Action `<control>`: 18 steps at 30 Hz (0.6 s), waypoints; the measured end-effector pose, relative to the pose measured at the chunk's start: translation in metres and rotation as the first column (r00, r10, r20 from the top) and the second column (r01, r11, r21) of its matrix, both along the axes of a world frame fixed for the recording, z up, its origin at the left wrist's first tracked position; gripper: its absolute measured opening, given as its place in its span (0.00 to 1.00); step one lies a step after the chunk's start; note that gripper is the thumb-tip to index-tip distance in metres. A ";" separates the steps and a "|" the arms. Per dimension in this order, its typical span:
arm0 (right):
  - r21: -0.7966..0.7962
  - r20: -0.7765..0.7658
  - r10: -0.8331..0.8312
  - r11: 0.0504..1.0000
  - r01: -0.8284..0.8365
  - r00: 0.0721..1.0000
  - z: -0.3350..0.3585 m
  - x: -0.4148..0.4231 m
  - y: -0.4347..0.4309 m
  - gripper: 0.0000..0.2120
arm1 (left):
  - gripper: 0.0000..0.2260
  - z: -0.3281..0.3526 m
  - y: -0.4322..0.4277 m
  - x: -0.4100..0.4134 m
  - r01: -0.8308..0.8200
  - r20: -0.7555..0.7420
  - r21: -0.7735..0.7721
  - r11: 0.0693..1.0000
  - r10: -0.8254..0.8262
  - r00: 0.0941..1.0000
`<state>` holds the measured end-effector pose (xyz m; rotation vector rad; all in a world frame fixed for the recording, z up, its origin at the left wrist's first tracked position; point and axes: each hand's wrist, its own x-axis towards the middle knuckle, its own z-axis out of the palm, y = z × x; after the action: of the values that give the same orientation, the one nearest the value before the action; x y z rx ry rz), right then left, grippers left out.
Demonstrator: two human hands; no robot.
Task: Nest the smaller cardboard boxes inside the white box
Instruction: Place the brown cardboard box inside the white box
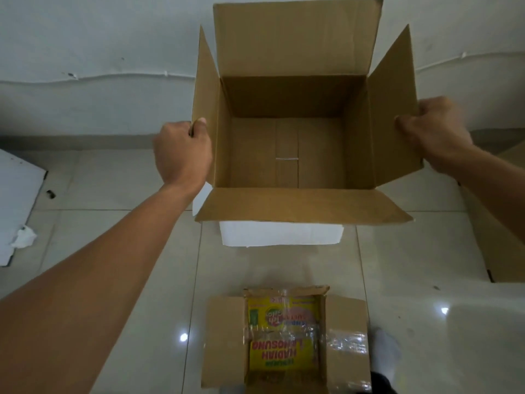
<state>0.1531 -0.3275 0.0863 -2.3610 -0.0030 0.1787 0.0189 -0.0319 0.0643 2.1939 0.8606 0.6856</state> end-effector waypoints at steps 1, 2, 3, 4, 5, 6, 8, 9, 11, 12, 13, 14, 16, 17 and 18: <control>0.000 -0.005 0.011 1.000 -0.011 1.000 -0.006 0.010 0.000 0.08 | 0.24 -0.004 -0.002 0.006 -0.017 -0.020 0.018 1.000 0.017 1.000; 0.000 -0.010 0.024 1.000 -0.024 1.000 -0.013 0.019 0.000 0.08 | 0.24 -0.009 -0.004 0.013 -0.032 -0.036 0.041 0.999 0.034 0.999; 0.001 -0.017 0.026 1.000 -0.026 1.000 -0.023 0.027 -0.003 0.07 | 0.24 -0.017 -0.008 0.019 -0.038 -0.057 0.059 0.998 0.041 0.998; 0.005 -0.024 0.030 1.000 -0.030 0.999 -0.033 0.034 -0.006 0.06 | 0.24 -0.025 -0.010 0.024 -0.044 -0.079 0.072 0.996 0.050 0.996; 0.012 -0.028 0.044 0.999 -0.044 0.999 -0.045 0.041 -0.007 0.05 | 0.23 -0.034 -0.012 0.029 -0.059 -0.093 0.080 0.995 0.067 0.993; 0.016 -0.035 0.063 0.998 -0.063 0.997 -0.056 0.046 -0.006 0.06 | 0.23 -0.043 -0.012 0.032 -0.079 -0.103 0.081 0.994 0.087 0.991; 0.023 -0.037 0.086 0.996 -0.085 0.996 -0.077 0.052 -0.002 0.07 | 0.22 -0.063 -0.011 0.035 -0.112 -0.114 0.074 0.991 0.120 0.986; 0.031 -0.037 0.091 0.996 -0.090 0.995 -0.087 0.054 -0.002 0.06 | 0.21 -0.074 -0.012 0.035 -0.131 -0.122 0.062 0.989 0.138 0.983; 0.038 -0.051 0.112 0.993 -0.110 0.992 -0.104 0.056 -0.002 0.06 | 0.20 -0.095 -0.015 0.036 -0.158 -0.141 0.040 0.987 0.162 0.977; 0.030 -0.062 0.119 0.993 -0.117 0.991 -0.111 0.056 -0.002 0.06 | 0.20 -0.103 -0.015 0.037 -0.160 -0.152 0.033 0.987 0.163 0.975; 0.020 -0.061 0.118 0.993 -0.117 0.991 -0.118 0.057 -0.001 0.07 | 0.19 -0.111 -0.016 0.038 -0.157 -0.160 0.030 0.987 0.159 0.974; 0.013 -0.058 0.118 0.993 -0.117 0.991 -0.125 0.056 0.000 0.07 | 0.18 -0.118 -0.014 0.038 -0.152 -0.167 0.033 0.988 0.155 0.974; 0.009 -0.064 0.118 0.993 -0.118 0.991 -0.136 0.056 0.006 0.09 | 0.19 -0.131 -0.010 0.038 -0.136 -0.173 0.059 0.989 0.144 0.974; 0.008 -0.075 0.116 0.993 -0.116 0.990 -0.142 0.055 0.007 0.10 | 0.20 -0.138 -0.008 0.037 -0.125 -0.175 0.067 0.990 0.135 0.975; -0.001 -0.091 0.108 0.994 -0.108 0.990 -0.148 0.054 0.008 0.10 | 0.20 -0.145 -0.007 0.036 -0.119 -0.173 0.066 0.991 0.129 0.976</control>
<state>0.2072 -0.3198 -0.0613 -2.3575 -0.0872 0.3386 0.0551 -0.0387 -0.0807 2.2914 1.0892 0.5859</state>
